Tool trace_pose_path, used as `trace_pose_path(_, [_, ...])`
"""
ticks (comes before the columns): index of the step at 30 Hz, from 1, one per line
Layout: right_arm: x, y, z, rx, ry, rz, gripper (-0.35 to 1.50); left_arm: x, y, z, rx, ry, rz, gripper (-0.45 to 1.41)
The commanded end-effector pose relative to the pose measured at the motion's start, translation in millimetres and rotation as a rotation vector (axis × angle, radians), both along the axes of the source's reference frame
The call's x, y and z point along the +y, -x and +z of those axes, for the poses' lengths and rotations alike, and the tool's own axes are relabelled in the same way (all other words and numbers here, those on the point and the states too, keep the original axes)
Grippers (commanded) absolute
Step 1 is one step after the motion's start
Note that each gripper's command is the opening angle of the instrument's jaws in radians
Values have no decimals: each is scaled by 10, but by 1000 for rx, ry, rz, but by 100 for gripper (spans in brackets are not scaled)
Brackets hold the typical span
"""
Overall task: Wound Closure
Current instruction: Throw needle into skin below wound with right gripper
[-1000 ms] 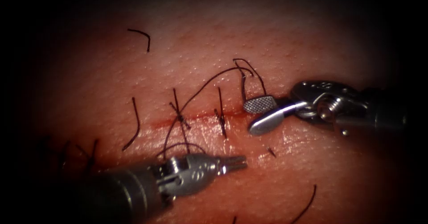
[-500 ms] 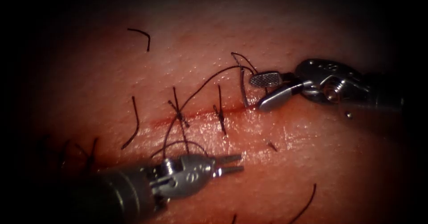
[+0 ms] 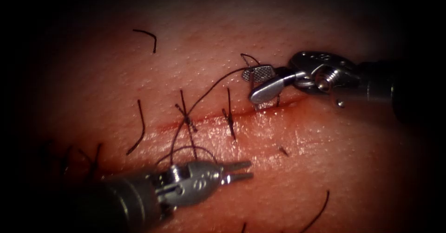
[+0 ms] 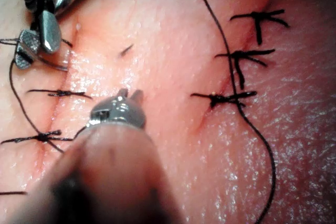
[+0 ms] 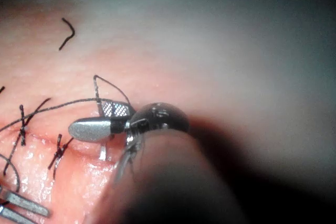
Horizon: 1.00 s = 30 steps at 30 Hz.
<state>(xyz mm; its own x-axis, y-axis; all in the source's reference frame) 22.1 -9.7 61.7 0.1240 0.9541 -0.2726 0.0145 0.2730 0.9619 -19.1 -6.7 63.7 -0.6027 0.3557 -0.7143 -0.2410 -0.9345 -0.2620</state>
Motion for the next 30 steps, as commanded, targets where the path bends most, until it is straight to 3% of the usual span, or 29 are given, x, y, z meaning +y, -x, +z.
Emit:
trace_pose_path(1, [3,-15,5,7,8,-4,116,2,5,6,-1,1,0,-6])
trace_pose_path(6, [-3,-20,16,17,-10,-19,111,2,4,5,-1,1,1,-6])
trace_pose_path(10, [-5,-18,20,36,-68,-46,74,1,4,5,-1,1,1,-6])
trace_pose_path(13, [-2,-17,19,77,-103,-45,59,1,4,6,-1,2,1,-6])
trace_pose_path(15, [-2,-17,19,110,-138,-35,59,1,4,6,-1,2,1,-6])
trace_pose_path(19, [-4,-16,18,152,-171,-51,76,0,4,6,-4,2,3,-6])
trace_pose_path(24, [-7,-13,17,191,-195,-68,78,0,3,5,-4,2,4,-6])
trace_pose_path(28, [-9,-8,15,208,-203,-70,71,0,3,6,-4,2,4,-6])
trace_pose_path(30, [-9,-8,15,208,-203,-69,57,-1,4,6,-4,2,4,-6])
